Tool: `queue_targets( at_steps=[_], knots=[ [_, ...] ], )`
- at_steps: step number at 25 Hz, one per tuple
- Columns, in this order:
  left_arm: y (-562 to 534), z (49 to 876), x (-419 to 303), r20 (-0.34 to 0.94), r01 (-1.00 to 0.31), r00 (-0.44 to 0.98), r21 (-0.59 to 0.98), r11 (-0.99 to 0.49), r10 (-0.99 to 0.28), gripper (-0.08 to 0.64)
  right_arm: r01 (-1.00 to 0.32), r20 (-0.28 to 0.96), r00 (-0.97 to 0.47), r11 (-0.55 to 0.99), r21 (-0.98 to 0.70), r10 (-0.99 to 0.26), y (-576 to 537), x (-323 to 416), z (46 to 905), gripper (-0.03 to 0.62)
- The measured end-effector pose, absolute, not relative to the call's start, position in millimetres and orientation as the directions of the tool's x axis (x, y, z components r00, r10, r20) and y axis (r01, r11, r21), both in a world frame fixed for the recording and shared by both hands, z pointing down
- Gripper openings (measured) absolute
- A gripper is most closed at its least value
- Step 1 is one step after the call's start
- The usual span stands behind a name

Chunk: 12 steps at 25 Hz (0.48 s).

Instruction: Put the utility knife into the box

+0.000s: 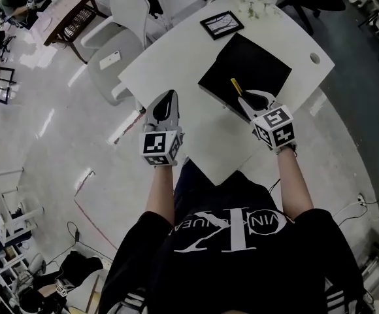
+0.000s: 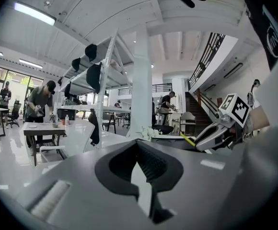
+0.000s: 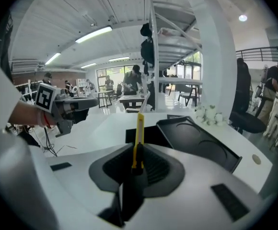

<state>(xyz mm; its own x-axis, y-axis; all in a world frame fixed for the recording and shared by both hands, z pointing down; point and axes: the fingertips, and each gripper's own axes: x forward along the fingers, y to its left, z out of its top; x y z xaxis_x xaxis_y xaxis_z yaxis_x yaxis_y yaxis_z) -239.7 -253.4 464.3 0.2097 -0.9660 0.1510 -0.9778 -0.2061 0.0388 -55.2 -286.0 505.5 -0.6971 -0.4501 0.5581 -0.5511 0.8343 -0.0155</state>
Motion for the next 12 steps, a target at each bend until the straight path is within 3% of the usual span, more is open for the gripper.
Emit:
queue_targets(
  at_steps=[12],
  knots=[
    [-304,481,-247,0.191,-0.948,0.319,0.052,-0.315,-0.928,0.005,-0.548,0.758,-0.538,0.837,0.018,-0.368,-306,-73,552,0.073]
  ],
)
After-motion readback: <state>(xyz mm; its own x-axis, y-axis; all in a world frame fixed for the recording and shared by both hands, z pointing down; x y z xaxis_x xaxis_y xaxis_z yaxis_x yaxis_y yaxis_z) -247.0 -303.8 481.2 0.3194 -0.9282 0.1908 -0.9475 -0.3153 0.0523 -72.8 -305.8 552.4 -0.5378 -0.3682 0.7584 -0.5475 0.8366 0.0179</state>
